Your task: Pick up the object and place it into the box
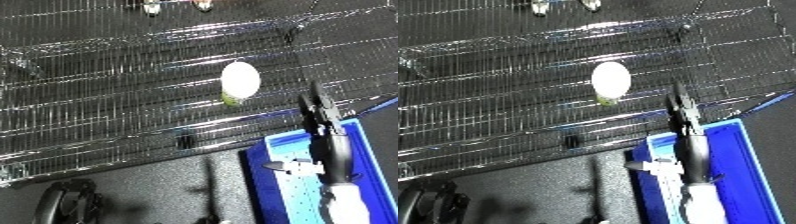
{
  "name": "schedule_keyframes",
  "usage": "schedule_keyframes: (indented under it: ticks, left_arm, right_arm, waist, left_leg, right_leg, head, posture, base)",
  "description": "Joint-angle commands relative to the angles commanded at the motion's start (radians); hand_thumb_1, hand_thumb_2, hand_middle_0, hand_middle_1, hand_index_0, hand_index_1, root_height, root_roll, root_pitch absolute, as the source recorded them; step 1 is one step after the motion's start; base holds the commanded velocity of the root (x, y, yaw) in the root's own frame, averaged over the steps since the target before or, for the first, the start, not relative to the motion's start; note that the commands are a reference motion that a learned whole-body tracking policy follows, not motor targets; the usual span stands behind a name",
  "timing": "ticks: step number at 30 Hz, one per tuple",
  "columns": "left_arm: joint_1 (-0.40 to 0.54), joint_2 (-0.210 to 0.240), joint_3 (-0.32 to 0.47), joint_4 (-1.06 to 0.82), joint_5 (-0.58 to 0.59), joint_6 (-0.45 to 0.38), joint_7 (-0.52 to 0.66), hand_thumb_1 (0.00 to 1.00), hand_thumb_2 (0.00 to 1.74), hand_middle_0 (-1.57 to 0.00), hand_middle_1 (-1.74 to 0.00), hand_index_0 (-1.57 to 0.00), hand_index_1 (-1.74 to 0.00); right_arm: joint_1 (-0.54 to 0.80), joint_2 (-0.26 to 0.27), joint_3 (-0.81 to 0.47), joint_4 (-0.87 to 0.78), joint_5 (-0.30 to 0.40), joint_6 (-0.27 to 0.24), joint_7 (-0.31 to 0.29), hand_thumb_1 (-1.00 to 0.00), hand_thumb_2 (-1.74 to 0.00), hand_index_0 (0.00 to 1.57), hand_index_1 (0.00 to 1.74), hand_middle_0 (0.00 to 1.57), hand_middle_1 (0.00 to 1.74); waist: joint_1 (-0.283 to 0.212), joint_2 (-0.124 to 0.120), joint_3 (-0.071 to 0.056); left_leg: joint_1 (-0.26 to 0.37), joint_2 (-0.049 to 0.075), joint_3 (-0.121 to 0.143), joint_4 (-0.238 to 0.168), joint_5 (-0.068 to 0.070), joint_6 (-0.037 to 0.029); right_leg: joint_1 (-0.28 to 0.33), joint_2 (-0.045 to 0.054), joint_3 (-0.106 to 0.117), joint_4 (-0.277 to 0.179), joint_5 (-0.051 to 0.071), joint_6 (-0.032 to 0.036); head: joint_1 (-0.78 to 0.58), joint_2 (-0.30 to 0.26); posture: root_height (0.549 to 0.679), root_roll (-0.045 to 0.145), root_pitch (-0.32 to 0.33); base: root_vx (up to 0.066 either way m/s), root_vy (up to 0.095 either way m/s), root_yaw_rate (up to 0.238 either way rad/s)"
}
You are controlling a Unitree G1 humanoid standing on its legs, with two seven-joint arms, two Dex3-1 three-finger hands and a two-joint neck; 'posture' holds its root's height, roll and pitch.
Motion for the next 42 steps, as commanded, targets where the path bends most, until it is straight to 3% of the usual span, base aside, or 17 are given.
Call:
schedule_keyframes:
  ticks: [18,33,42]
  left_arm:
    - [-0.079,0.029,-0.013,-0.005,0.022,0.02,0.014,1.0,1.74,-1.57,-1.74,-1.57,-1.74]
    - [-0.175,0.079,-0.049,-0.015,0.007,0.04,0.035,1.0,1.74,-1.57,-1.74,-1.57,-1.74]
    - [-0.217,0.098,-0.064,-0.032,-0.012,0.053,0.052,1.0,1.74,-1.57,-1.74,-1.57,-1.74]
  right_arm:
    - [-0.18,-0.036,0.023,0.12,0.022,0.009,-0.028,0.0,0.0,0.0,0.0,0.0,0.0]
    - [-0.383,-0.119,0.054,0.276,0.103,-0.033,-0.059,0.0,0.0,0.0,0.0,0.0,0.0]
    - [-0.473,-0.131,0.091,0.314,0.128,-0.026,-0.062,0.0,0.0,0.0,0.0,0.0,0.0]
  waist:
    - [0.014,0.025,0.0]
    - [0.038,0.055,0.0]
    - [0.054,0.069,0.0]
  left_leg:
    - [-0.064,-0.007,0.001,0.001,0.003,0.0054]
    - [-0.144,-0.026,-0.006,-0.016,-0.002,0.0209]
    - [-0.213,-0.041,-0.006,-0.011,-0.004,0.0272]
  right_leg:
    - [-0.084,0.0007,-0.006,0.025,0.005,-0.013]
    - [-0.19,-0.0035,-0.023,0.049,0.001,-0.0184]
    - [-0.26,-0.0015,-0.042,0.059,0.0,-0.021]
  head:
    - [0.097,0.146]
    - [0.182,0.306]
    - [0.191,0.357]
  posture:
    - [0.619,0.062,-0.023]
    - [0.613,0.054,0.059]
    - [0.61,0.052,0.116]
  base:
    - [-0.024,0.0,0.022]
    - [-0.03,-0.012,0.023]
    - [-0.022,-0.012,0.01]
